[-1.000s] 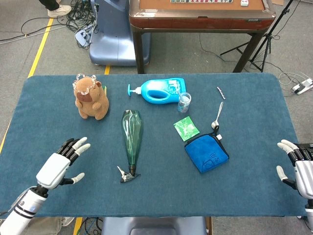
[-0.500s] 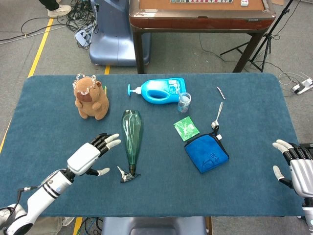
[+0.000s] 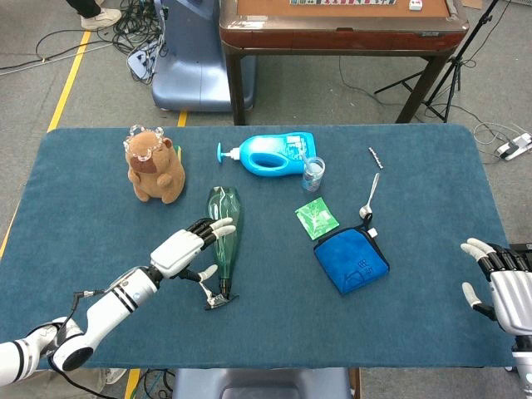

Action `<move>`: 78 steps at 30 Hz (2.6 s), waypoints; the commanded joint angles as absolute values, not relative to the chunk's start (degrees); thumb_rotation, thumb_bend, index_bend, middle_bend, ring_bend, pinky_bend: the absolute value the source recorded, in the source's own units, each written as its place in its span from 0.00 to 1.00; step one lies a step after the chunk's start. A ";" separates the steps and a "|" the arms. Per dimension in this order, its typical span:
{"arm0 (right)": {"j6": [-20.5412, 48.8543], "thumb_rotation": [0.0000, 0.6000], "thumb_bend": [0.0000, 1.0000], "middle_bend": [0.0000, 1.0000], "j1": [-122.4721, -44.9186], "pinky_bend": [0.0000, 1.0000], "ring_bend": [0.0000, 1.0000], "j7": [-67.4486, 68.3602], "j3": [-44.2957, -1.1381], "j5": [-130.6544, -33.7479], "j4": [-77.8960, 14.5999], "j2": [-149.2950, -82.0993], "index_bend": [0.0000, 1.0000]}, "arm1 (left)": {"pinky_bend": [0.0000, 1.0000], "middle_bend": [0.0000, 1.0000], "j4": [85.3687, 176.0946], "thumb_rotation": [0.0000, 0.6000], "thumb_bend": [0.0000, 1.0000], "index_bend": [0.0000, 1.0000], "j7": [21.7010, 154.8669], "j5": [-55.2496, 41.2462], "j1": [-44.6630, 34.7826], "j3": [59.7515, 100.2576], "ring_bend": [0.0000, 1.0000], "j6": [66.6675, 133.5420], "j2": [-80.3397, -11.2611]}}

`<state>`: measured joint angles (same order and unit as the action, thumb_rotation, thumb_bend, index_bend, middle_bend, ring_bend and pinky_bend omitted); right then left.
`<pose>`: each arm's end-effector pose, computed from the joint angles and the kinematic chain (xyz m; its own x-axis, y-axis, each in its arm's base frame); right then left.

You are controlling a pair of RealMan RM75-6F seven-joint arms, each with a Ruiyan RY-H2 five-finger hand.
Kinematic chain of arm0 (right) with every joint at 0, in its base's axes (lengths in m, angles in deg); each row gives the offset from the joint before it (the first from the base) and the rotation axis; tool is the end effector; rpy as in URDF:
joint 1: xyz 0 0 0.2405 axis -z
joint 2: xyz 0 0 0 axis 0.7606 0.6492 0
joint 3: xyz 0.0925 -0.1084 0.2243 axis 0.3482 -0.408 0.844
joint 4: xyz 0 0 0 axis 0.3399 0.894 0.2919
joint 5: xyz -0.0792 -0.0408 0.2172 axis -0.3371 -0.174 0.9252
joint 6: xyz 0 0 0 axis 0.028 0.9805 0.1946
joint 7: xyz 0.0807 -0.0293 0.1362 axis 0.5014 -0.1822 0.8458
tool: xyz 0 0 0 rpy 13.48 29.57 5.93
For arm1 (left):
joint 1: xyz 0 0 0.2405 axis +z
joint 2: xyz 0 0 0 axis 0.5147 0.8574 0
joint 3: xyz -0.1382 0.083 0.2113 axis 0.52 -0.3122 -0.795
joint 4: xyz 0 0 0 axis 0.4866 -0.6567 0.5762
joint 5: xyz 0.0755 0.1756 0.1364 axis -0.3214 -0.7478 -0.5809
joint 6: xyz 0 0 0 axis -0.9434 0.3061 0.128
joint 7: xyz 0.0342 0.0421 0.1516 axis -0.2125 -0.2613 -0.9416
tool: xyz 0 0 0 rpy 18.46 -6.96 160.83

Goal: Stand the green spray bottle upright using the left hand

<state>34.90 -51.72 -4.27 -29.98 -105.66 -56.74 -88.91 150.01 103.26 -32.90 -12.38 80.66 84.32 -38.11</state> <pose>-0.3213 -0.1852 0.1709 0.4560 -0.0263 0.8896 -0.8895 0.0209 0.4565 -0.1239 0.3531 -0.0027 0.2805 0.4365 0.8548 0.8388 -0.5445 0.0028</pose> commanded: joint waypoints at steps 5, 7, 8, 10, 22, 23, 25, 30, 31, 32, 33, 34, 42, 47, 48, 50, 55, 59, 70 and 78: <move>35.14 1.00 0.35 0.20 -51.63 0.19 0.14 -4.32 -30.09 -105.81 -56.90 -88.80 0.22 | 0.00 0.00 147.66 0.74 0.47 0.07 101.17 -26.89 -15.92 83.15 0.00 81.06 -41.52; 35.15 1.00 0.35 0.20 -51.63 0.19 0.14 -4.27 -30.11 -105.79 -56.88 -88.75 0.22 | 0.00 0.00 146.68 0.60 0.47 0.09 100.03 -25.35 -16.69 83.56 0.00 80.45 -42.38; 35.16 1.00 0.35 0.20 -51.59 0.19 0.14 -4.21 -30.14 -105.76 -56.84 -88.74 0.22 | 0.00 0.00 146.18 0.57 0.47 0.10 99.32 -24.34 -17.13 83.79 0.00 80.04 -42.84; 35.14 1.00 0.35 0.20 -51.57 0.19 0.14 -4.14 -30.19 -105.72 -56.80 -88.74 0.22 | 0.00 0.00 145.36 0.51 0.47 0.12 98.26 -22.88 -17.74 84.12 0.00 79.57 -43.57; 35.27 1.00 0.35 0.20 -51.36 0.19 0.14 -3.79 -30.32 -105.45 -56.64 -88.59 0.22 | 0.00 0.01 138.98 0.42 0.47 0.15 91.76 -12.52 -21.08 86.25 0.00 78.16 -49.19; 35.26 1.00 0.35 0.20 -51.32 0.19 0.14 -3.76 -30.35 -105.40 -56.64 -88.55 0.22 | 0.00 0.01 138.51 0.42 0.47 0.15 91.23 -11.86 -21.35 86.31 0.00 78.03 -49.57; 35.23 1.00 0.35 0.20 -51.26 0.19 0.14 -3.71 -30.41 -105.27 -56.63 -88.55 0.22 | 0.00 0.01 137.31 0.42 0.47 0.15 89.73 -10.35 -21.97 86.38 0.00 77.88 -50.52; 35.20 1.00 0.35 0.20 -51.22 0.19 0.14 -3.51 -30.50 -105.31 -56.64 -88.58 0.22 | 0.00 0.02 133.77 0.40 0.47 0.16 84.93 -6.61 -23.41 86.48 0.00 78.62 -53.31; 35.24 1.00 0.35 0.20 -51.20 0.19 0.14 -3.49 -30.50 -105.31 -56.63 -88.56 0.22 | 0.00 0.02 133.27 0.40 0.47 0.17 84.18 -5.79 -23.64 86.53 0.00 78.63 -53.70; 35.27 1.00 0.35 0.20 -51.18 0.19 0.14 -3.47 -30.50 -105.30 -56.63 -88.53 0.22 | 0.00 0.02 132.76 0.39 0.47 0.17 83.32 -5.03 -23.87 86.55 0.00 78.72 -54.06; 35.30 1.00 0.35 0.20 -51.14 0.19 0.14 -3.43 -30.50 -105.25 -56.61 -88.49 0.22 | 0.00 0.03 132.10 0.38 0.47 0.17 82.12 -4.10 -24.16 86.51 0.00 78.85 -54.50; 35.32 1.00 0.35 0.20 -51.10 0.19 0.14 -3.41 -30.52 -105.22 -56.61 -88.44 0.22 | 0.00 0.03 131.63 0.37 0.47 0.18 81.21 -3.42 -24.36 86.43 0.00 78.94 -54.79; 35.57 1.00 0.35 0.20 -50.78 0.19 0.14 -3.16 -30.68 -105.15 -56.46 -88.48 0.22 | 0.00 0.06 129.38 0.29 0.47 0.20 72.88 3.53 -25.33 85.42 0.00 79.95 -55.70; 35.49 1.00 0.35 0.20 -50.82 0.19 0.14 -3.13 -30.72 -105.28 -56.41 -88.53 0.22 | 0.00 0.10 130.85 0.27 0.47 0.21 69.03 7.34 -25.01 85.14 0.00 81.88 -54.69; 35.49 1.00 0.35 0.20 -50.84 0.19 0.14 -3.14 -30.71 -105.31 -56.40 -88.55 0.22 | 0.00 0.11 131.41 0.27 0.47 0.21 68.49 7.96 -24.89 85.07 0.00 82.15 -54.34; 35.48 1.00 0.35 0.20 -50.89 0.19 0.14 -3.14 -30.68 -105.34 -56.41 -88.57 0.22 | 0.00 0.12 132.70 0.27 0.47 0.22 67.18 9.11 -24.68 84.77 0.00 82.71 -53.51; 35.36 1.00 0.35 0.20 -50.97 0.19 0.14 -3.10 -30.71 -105.46 -56.43 -88.60 0.22 | 0.00 0.13 137.21 0.26 0.47 0.22 62.98 12.38 -24.00 83.33 0.00 84.61 -50.75; 35.31 1.00 0.35 0.20 -51.03 0.19 0.14 -3.06 -30.69 -105.49 -56.49 -88.60 0.22 | 0.00 0.14 141.18 0.26 0.47 0.22 59.58 14.58 -23.52 82.12 0.00 86.91 -48.48; 35.11 1.00 0.35 0.20 -51.14 0.19 0.14 -2.99 -30.78 -105.63 -56.41 -88.72 0.22 | 0.00 0.14 149.35 0.26 0.47 0.22 55.11 13.73 -21.34 78.29 0.00 91.13 -42.60; 35.10 1.00 0.35 0.20 -51.20 0.19 0.14 -3.03 -30.75 -105.63 -56.40 -88.83 0.22 | 0.00 0.14 150.19 0.53 0.46 0.22 69.17 -8.26 -17.04 76.74 0.00 92.48 -39.77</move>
<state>35.10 -51.20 -3.03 -30.75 -105.62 -56.41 -88.82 149.81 62.16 1.54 -19.42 77.87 91.46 -41.44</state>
